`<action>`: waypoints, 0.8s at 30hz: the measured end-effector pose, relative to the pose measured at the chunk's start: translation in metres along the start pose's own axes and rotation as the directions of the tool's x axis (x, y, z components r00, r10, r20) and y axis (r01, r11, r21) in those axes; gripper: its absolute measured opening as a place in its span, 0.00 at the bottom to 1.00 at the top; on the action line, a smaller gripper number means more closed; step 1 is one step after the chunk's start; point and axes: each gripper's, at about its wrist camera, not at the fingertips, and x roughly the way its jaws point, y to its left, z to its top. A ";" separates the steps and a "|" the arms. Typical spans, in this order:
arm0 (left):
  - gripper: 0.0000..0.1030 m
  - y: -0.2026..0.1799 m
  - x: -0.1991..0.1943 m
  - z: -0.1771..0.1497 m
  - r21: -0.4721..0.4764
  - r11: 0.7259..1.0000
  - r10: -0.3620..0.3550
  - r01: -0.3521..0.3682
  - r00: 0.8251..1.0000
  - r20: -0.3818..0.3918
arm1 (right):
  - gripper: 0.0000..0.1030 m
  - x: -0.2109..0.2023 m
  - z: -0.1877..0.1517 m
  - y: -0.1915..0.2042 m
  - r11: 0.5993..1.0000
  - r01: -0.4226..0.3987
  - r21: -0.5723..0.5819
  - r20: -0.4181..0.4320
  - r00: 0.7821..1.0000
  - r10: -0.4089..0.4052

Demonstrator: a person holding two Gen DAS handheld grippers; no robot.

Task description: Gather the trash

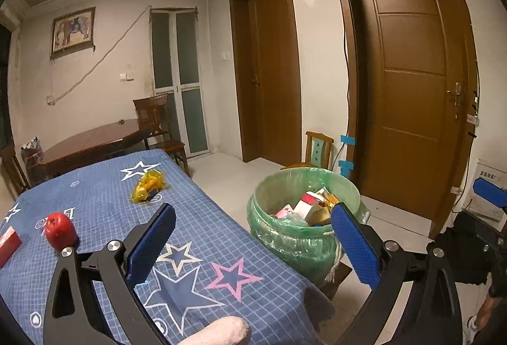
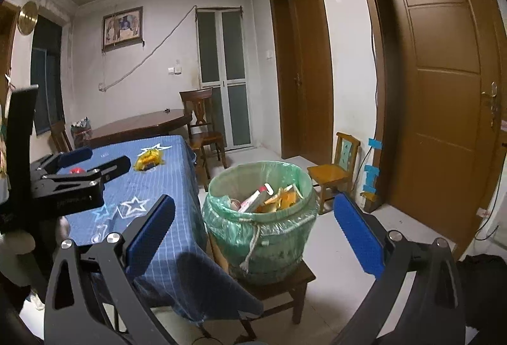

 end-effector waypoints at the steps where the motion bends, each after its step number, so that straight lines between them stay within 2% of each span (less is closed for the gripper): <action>1: 0.95 -0.002 -0.004 -0.002 0.002 1.000 -0.005 0.005 1.000 0.000 | 0.94 -0.001 -0.002 0.000 1.000 -0.001 0.003 0.001 1.000 0.001; 13: 0.95 -0.006 -0.011 -0.001 0.011 1.000 0.024 -0.024 1.000 0.005 | 0.94 -0.002 -0.005 0.004 1.000 -0.002 0.002 -0.005 1.000 0.002; 24: 0.95 -0.008 -0.011 0.003 0.017 1.000 0.016 -0.016 1.000 0.018 | 0.94 0.001 -0.002 0.003 1.000 0.002 0.002 -0.006 1.000 -0.002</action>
